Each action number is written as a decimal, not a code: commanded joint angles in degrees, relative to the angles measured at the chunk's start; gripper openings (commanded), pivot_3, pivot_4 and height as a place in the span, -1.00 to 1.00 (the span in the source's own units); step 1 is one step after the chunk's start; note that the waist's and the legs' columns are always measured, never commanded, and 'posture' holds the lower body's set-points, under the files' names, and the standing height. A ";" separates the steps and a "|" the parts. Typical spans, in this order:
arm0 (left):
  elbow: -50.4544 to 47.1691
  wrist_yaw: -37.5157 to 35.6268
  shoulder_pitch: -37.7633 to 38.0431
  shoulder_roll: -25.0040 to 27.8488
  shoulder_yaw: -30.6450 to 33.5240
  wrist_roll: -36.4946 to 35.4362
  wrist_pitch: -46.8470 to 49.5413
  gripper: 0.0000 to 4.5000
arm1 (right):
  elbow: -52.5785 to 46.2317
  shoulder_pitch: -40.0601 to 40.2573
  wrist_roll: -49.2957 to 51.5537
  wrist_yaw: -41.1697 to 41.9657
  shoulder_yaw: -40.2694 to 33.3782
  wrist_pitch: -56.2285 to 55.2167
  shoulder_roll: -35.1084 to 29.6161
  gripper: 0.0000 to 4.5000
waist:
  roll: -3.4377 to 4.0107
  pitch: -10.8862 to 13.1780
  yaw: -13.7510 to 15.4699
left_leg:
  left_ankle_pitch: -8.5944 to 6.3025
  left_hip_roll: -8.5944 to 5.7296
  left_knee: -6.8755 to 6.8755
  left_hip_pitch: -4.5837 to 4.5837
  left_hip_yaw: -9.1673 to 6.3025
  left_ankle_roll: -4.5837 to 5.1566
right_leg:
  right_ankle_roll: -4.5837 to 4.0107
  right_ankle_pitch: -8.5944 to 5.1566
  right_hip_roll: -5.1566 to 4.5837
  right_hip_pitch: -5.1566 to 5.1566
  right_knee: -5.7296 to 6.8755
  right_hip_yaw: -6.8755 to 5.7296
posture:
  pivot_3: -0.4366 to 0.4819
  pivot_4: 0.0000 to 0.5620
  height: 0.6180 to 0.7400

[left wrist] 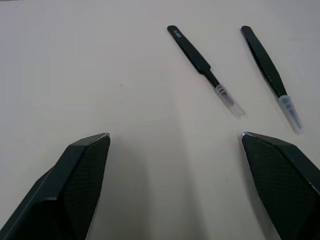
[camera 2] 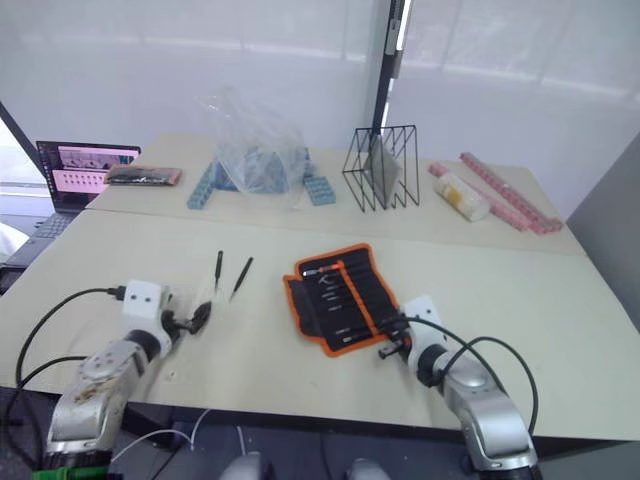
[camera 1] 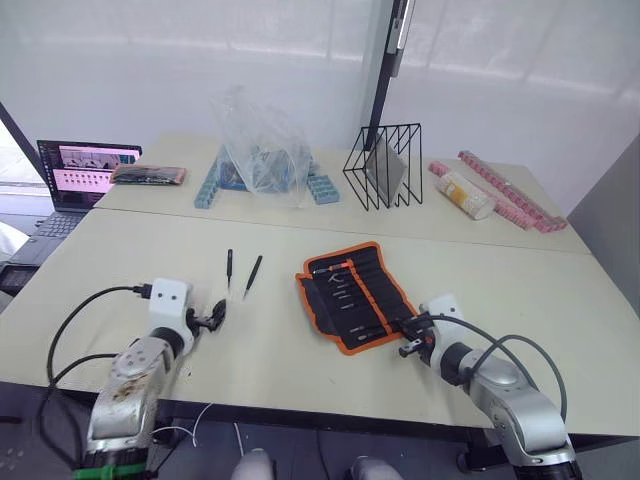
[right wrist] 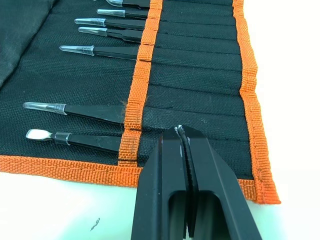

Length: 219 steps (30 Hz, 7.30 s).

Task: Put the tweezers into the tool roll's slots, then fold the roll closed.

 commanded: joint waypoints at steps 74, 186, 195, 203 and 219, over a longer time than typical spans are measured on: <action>-5.34 -24.03 -36.74 7.12 -41.10 -4.71 30.05 -0.99 | -1.27 7.17 -0.54 -3.78 1.82 4.52 1.90 -1.00 | 0.28 0.87 -0.30 | 0.02 -0.58 -0.08 -0.64 -0.48 0.13 | 0.46 -0.07 -0.32 -0.12 -0.46 -0.21 | -0.05 -0.47 0.16; -16.99 -21.46 24.64 10.85 14.29 -10.39 -5.61 0.98 | 2.52 6.55 -0.95 -0.24 -0.54 2.95 -0.87 -1.00 | 0.31 0.81 0.71 | 0.03 -0.60 -0.08 -0.56 -1.45 0.15 | 0.18 -0.03 -1.33 0.08 -0.83 -1.30 | -0.05 -0.47 0.16; -7.89 -13.33 5.59 5.79 -0.85 -6.45 1.32 0.98 | 2.83 4.97 -1.15 -1.01 -0.08 3.17 -0.09 -1.00 | 0.28 0.78 0.02 | 0.09 -0.67 -0.07 -0.47 -1.42 0.24 | 0.28 0.04 -1.05 0.15 -0.75 -1.32 | -0.05 -0.47 0.16; 1.87 -5.69 -5.15 1.59 -6.71 -1.20 4.05 0.98 | 1.98 4.64 -0.88 -1.46 -0.61 3.79 -0.13 -1.00 | 0.36 0.75 -0.17 | 0.11 -0.78 -0.07 -0.46 -1.39 0.25 | 0.34 0.07 -0.98 0.26 -0.62 -1.31 | -0.05 -0.47 0.16; 10.20 -5.09 -11.62 -2.26 -9.20 0.08 2.31 -0.70 | 1.03 4.24 -0.56 -2.19 -0.72 4.83 0.13 -1.00 | 0.78 0.34 -0.04 | 0.24 -0.95 -0.06 -0.33 -1.23 0.35 | 0.47 0.13 -1.03 0.29 -0.64 -1.30 | -0.05 -0.47 0.16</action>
